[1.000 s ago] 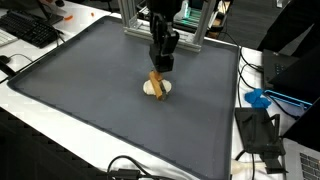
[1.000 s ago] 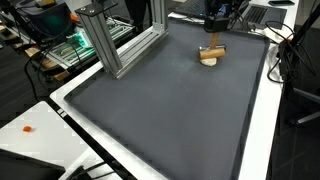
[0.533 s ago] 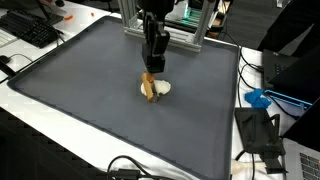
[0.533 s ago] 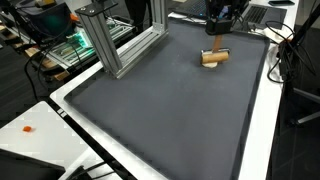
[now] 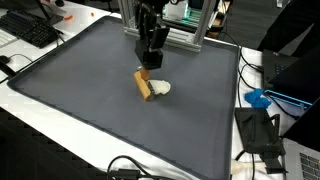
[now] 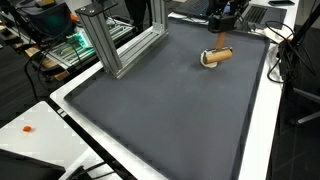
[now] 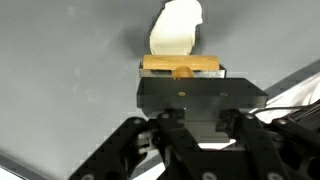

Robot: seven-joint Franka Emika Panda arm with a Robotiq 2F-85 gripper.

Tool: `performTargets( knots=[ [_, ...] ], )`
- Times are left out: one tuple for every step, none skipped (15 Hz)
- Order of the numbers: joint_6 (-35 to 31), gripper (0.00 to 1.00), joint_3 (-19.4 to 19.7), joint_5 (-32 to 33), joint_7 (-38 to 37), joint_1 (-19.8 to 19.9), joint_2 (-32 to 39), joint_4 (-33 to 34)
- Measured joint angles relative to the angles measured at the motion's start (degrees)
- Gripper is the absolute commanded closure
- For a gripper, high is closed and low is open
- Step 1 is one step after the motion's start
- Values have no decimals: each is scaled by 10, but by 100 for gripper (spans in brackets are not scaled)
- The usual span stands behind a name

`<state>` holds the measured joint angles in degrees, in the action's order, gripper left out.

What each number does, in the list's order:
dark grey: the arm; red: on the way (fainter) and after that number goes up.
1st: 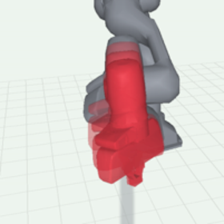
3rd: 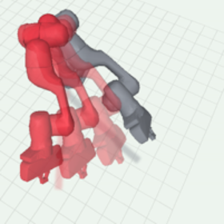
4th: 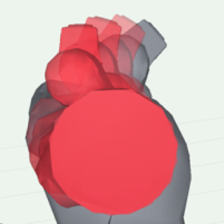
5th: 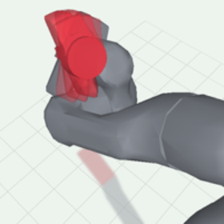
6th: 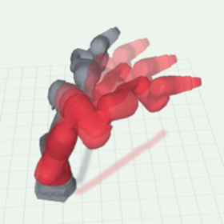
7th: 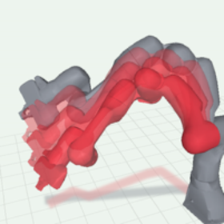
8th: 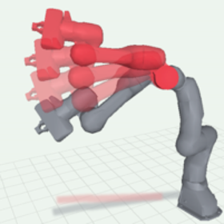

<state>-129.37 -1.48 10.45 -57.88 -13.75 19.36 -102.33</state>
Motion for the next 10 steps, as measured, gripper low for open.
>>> performTargets(
  knots=[
    [1, 78, -1, -1, 28, 1, -4, 0],
    [3, 78, -4, -4, 64, 3, -7, 0],
    [6, 78, -6, -6, 99, 5, -11, -1],
    [8, 78, -9, -7, 132, 7, -14, -1],
    [11, 78, -12, -9, 168, 9, -17, -3],
    [14, 78, -15, -10, 204, 11, -19, -4],
    [16, 78, -17, -11, 235, 11, -20, -5],
    [17, 78, -19, -13, 266, 11, -20, -7],
    [17, 78, -21, -15, 296, 12, -21, -9],
    [17, 78, -24, -17, 324, 12, -21, -13]
  ],
)
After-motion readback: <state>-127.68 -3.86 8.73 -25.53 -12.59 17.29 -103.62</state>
